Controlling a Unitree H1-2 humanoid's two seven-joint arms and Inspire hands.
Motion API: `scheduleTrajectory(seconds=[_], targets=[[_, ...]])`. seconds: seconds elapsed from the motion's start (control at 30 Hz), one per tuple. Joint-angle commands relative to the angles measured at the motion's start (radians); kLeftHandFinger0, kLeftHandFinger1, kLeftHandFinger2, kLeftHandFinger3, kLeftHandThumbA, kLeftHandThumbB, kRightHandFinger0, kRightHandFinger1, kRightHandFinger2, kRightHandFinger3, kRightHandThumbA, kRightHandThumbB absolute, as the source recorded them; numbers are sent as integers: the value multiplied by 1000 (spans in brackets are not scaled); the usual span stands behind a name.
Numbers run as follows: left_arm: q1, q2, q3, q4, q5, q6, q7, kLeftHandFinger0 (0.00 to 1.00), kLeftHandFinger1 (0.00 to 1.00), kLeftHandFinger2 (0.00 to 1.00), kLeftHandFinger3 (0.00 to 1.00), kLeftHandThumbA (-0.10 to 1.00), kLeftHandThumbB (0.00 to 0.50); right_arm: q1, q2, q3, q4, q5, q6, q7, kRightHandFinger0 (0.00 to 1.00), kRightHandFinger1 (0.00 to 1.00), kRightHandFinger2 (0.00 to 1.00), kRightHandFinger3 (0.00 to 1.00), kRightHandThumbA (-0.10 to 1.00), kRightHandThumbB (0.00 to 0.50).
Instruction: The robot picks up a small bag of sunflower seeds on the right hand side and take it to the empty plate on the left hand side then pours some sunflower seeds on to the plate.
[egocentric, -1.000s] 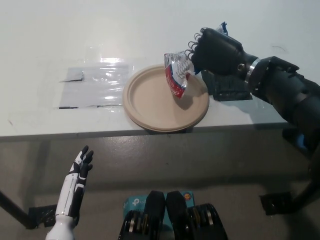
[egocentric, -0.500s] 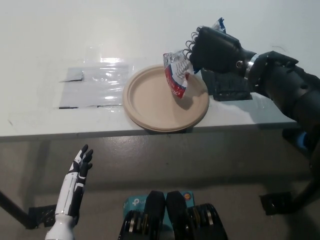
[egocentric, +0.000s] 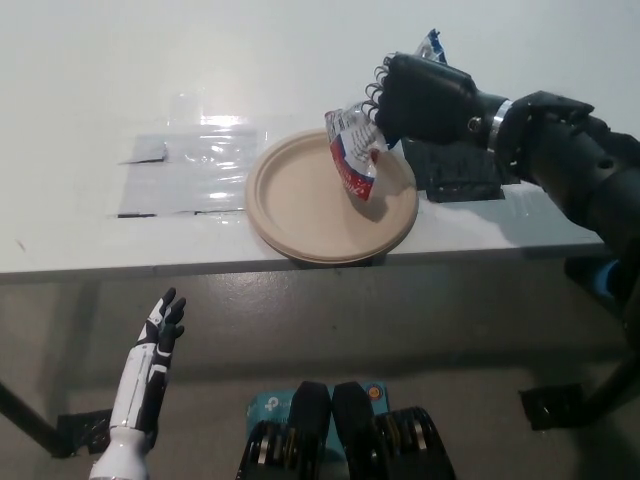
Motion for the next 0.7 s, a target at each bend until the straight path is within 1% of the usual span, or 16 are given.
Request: scheduleTrajectory(seconds=[0.0,0.07,0.1,0.13,0.17,0.2,0.33,0.4,0.43,0.47,0.5,0.53,0.57,0.6,0.63,0.67], targets=[[-23,11,1,-28,-4,-10,-4,1000,1000,1000,1000,1000,17,-92,-25,-2,-18,-8,-15,-14,0,0,212,80,-100,257],[-25,9,2,-28,-10,-9,-5,1000,1000,1000,1000,1000,27,-92,-26,-13,-18,1,-15,-14,0,0,210,98,-100,270],[-24,8,2,-30,-8,-7,-4,1000,1000,1000,1000,1000,27,-92,-27,-2,-14,-14,9,-38,0,0,183,91,-100,295],[-24,6,4,-29,-12,-8,-3,1000,1000,1000,1000,1000,21,-93,-28,7,-11,-22,0,-22,0,2,191,118,-100,280],[-19,9,5,-32,-14,-8,-5,1000,1000,1000,1000,1000,15,-88,-28,13,-14,-29,4,-34,0,0,175,94,-100,299],[-21,13,5,-32,-13,-8,-7,1000,1000,1000,1000,1000,12,-85,-29,8,-14,-21,-7,-31,0,0,192,112,-100,295],[-24,12,3,-28,-9,-8,-5,1000,1000,1000,1000,1000,24,-87,-33,-5,-17,-9,-28,-16,0,0,103,102,-100,258],[-27,12,4,-26,-7,-9,-3,1000,1000,1000,1000,1000,15,-90,-30,-12,-17,-6,-16,-18,0,0,49,104,-100,285],[-25,12,4,-28,-3,-9,-2,1000,1000,1000,1000,1000,9,-84,-28,-25,-15,5,-2,-24,0,0,26,62,-100,296],[-19,11,3,-32,-4,-6,-2,1000,1000,1000,1000,1000,11,-72,-28,-37,-13,13,12,-29,0,0,92,44,-100,298],[-19,10,3,-31,-7,-11,-2,1000,1000,1000,1000,1000,4,-60,-26,-63,-12,36,12,-15,0,0,154,53,-100,280],[-21,12,2,-28,-4,-13,-3,1000,1000,1000,1000,1000,5,-48,-25,-72,-10,38,35,-20,0,0,191,69,-84,298],[-21,13,2,-28,-5,-13,-4,1000,1000,1000,1000,1000,5,-40,-23,-80,-7,39,49,-23,0,0,291,73,-35,309],[-17,12,-1,-29,-9,-14,-8,1000,1000,1000,1000,1000,8,-22,-27,-90,-6,41,62,-37,0,0,351,124,-37,324],[-12,11,-2,-29,-12,-15,-11,1000,1000,1000,1000,1000,10,-7,-29,-95,-6,40,62,-50,0,0,361,151,-76,302],[-5,10,-1,-32,-15,-14,-10,1000,1000,1000,1000,1000,17,0,-28,-96,-6,35,48,-34,0,0,380,170,-99,259]])
